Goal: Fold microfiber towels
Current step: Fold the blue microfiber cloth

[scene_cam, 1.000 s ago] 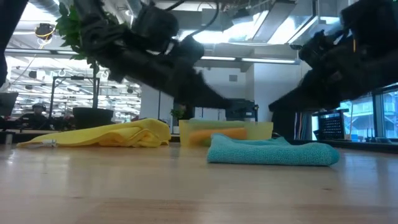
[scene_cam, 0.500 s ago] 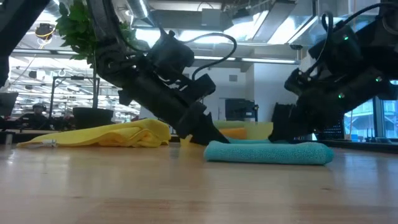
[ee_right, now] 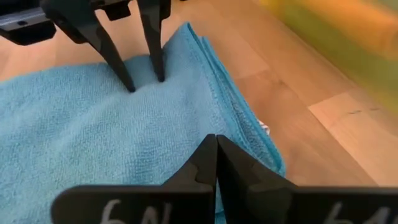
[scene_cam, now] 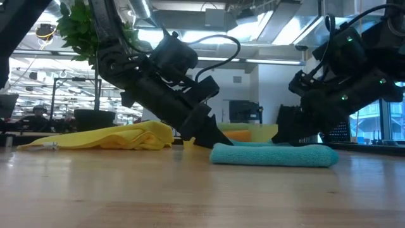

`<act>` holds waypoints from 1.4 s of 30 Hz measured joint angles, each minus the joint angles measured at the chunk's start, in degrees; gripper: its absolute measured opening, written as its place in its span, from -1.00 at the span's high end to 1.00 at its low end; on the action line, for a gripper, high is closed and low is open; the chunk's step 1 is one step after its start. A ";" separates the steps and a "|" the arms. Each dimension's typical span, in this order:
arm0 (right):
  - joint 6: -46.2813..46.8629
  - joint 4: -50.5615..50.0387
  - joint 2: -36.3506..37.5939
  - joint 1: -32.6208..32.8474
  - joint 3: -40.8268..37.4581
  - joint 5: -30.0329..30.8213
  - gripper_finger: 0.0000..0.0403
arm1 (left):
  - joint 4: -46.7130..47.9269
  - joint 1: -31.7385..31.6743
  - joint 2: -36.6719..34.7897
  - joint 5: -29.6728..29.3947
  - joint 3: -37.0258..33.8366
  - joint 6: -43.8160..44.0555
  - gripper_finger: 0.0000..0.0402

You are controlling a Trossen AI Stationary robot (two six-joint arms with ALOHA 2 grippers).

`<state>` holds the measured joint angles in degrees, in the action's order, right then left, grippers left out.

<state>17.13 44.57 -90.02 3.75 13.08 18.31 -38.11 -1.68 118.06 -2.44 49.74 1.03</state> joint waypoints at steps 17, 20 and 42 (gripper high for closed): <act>0.53 -3.21 0.12 0.03 -0.13 1.68 0.95 | -0.25 0.29 -0.18 0.10 -0.05 -0.03 0.47; -2.00 -2.41 2.53 0.23 0.05 4.13 0.95 | 0.47 0.41 -2.24 0.29 -0.09 -0.06 0.47; -5.52 -10.53 8.90 24.00 8.00 3.06 0.64 | 12.14 18.14 -10.86 -2.31 -0.07 -15.66 0.43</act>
<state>11.62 34.04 -81.12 27.74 21.08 21.37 -25.97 16.46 107.20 -4.75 49.67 -14.63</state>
